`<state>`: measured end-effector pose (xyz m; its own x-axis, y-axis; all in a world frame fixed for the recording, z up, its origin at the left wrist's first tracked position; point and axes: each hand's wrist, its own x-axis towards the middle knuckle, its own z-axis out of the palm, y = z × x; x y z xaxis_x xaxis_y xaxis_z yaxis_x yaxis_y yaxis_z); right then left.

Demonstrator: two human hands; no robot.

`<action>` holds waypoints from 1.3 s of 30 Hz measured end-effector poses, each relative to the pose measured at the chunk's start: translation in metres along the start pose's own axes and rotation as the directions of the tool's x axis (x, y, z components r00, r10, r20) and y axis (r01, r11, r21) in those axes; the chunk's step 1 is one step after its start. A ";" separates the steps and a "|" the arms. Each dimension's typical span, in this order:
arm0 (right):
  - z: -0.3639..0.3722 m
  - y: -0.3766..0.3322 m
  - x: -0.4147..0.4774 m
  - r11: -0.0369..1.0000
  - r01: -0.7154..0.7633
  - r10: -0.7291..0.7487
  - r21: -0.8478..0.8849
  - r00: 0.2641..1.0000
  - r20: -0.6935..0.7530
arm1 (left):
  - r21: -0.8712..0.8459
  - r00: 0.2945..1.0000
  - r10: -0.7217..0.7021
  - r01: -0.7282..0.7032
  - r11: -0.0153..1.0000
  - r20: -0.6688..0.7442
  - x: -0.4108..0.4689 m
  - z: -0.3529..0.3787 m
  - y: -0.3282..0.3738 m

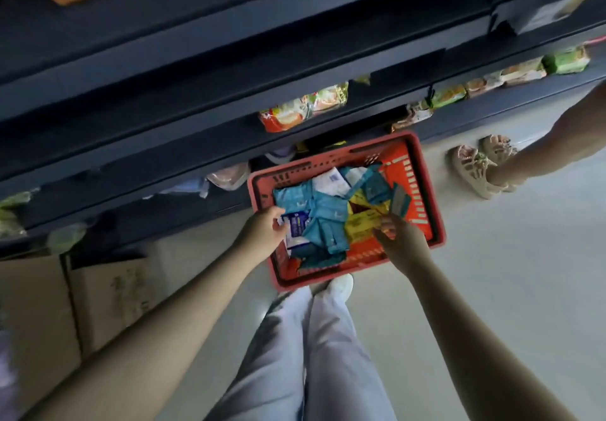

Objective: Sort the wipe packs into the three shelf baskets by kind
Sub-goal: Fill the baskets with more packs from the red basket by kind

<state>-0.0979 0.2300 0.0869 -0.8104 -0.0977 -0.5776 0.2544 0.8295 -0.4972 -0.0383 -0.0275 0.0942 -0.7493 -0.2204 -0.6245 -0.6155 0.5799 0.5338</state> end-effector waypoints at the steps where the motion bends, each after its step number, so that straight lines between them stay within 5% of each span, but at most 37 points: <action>1: 0.007 0.008 0.010 1.000 -0.009 0.009 -0.001 1.000 0.013 | 0.005 1.000 -0.026 0.026 1.000 0.007 0.009 0.009 -0.005; 9: 0.071 0.048 0.101 0.997 0.007 -0.010 0.073 0.999 0.040 | -0.164 0.976 -0.215 0.218 0.962 0.039 0.087 0.092 -0.058; 19: 0.117 0.027 0.196 0.975 0.048 -0.061 0.218 0.997 0.050 | -0.538 0.901 -0.420 0.409 0.737 0.109 0.138 0.139 -0.096; 28: 0.131 0.031 0.211 0.981 0.083 -0.090 0.177 0.995 0.031 | -0.617 0.852 -0.498 0.479 0.624 0.159 0.151 0.140 -0.096; 33: 0.133 0.034 0.210 0.969 0.110 -0.121 0.221 0.992 0.035 | -0.615 0.869 -0.469 0.457 0.643 0.156 0.150 0.138 -0.092; 39: 0.138 0.030 0.195 0.834 -0.144 -0.007 0.532 0.963 0.271 | -0.680 0.851 -0.461 0.493 0.542 0.250 0.147 0.143 -0.094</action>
<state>-0.1753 0.1600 -0.1299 -0.6389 -0.2488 -0.7280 0.6096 0.4135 -0.6763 -0.0562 -0.0025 -0.1291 -0.2927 -0.2592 -0.9204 -0.8695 -0.3283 0.3690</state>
